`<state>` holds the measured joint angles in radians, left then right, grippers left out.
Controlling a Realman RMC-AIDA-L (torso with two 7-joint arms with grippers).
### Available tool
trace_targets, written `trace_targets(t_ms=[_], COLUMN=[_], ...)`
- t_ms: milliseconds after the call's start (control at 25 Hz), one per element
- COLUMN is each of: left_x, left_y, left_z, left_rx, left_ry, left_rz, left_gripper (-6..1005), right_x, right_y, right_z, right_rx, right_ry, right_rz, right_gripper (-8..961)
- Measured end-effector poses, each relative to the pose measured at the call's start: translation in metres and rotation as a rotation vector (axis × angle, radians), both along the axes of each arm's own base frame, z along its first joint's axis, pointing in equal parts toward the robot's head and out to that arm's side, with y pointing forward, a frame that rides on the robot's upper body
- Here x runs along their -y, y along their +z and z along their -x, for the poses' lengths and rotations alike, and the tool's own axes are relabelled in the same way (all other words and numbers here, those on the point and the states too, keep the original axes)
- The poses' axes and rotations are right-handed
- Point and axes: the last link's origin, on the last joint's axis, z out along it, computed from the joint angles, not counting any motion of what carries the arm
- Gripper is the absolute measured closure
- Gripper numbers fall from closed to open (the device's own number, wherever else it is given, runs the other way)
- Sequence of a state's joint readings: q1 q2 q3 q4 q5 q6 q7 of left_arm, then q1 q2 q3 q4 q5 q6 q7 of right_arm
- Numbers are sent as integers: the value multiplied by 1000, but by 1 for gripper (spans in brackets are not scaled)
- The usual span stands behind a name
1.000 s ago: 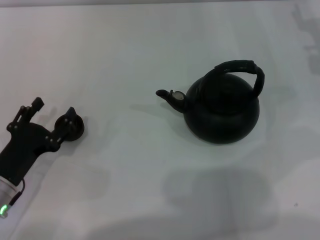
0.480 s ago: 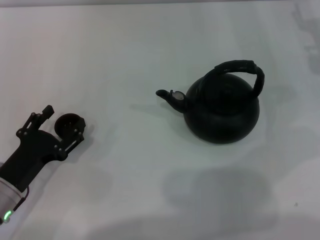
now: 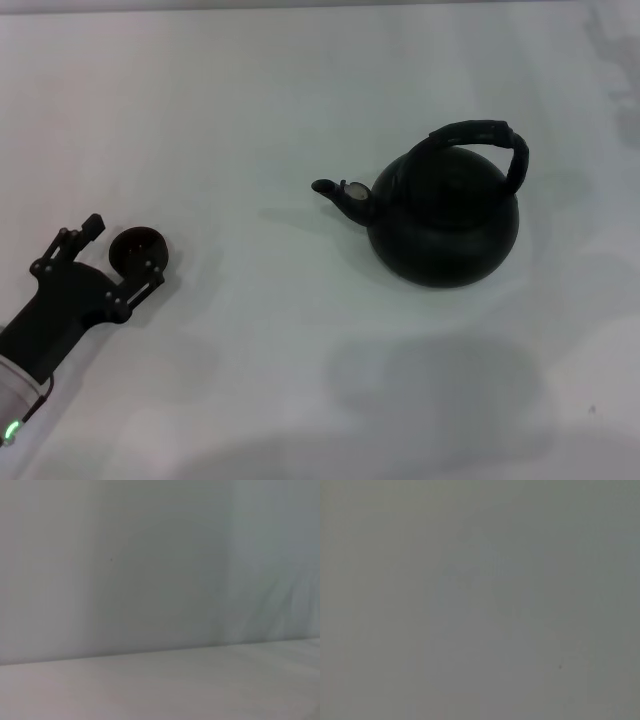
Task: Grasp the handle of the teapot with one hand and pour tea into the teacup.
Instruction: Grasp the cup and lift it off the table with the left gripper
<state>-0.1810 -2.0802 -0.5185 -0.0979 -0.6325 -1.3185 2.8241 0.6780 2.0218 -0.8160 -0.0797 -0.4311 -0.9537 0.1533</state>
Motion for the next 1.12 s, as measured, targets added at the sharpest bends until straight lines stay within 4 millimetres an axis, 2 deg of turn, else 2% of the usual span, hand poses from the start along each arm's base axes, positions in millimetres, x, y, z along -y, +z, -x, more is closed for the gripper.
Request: trace_targets(t_ms=[1120], left_x=[-5], left_y=[-7], left_z=[2], left_rx=[-27], left_ry=[19], left_rz=[37], left_gripper=[233], right_x=[2], right_y=[0], right_z=[-3], right_rx=[5], right_ry=[-5], right_rz=[3], right_gripper=[125])
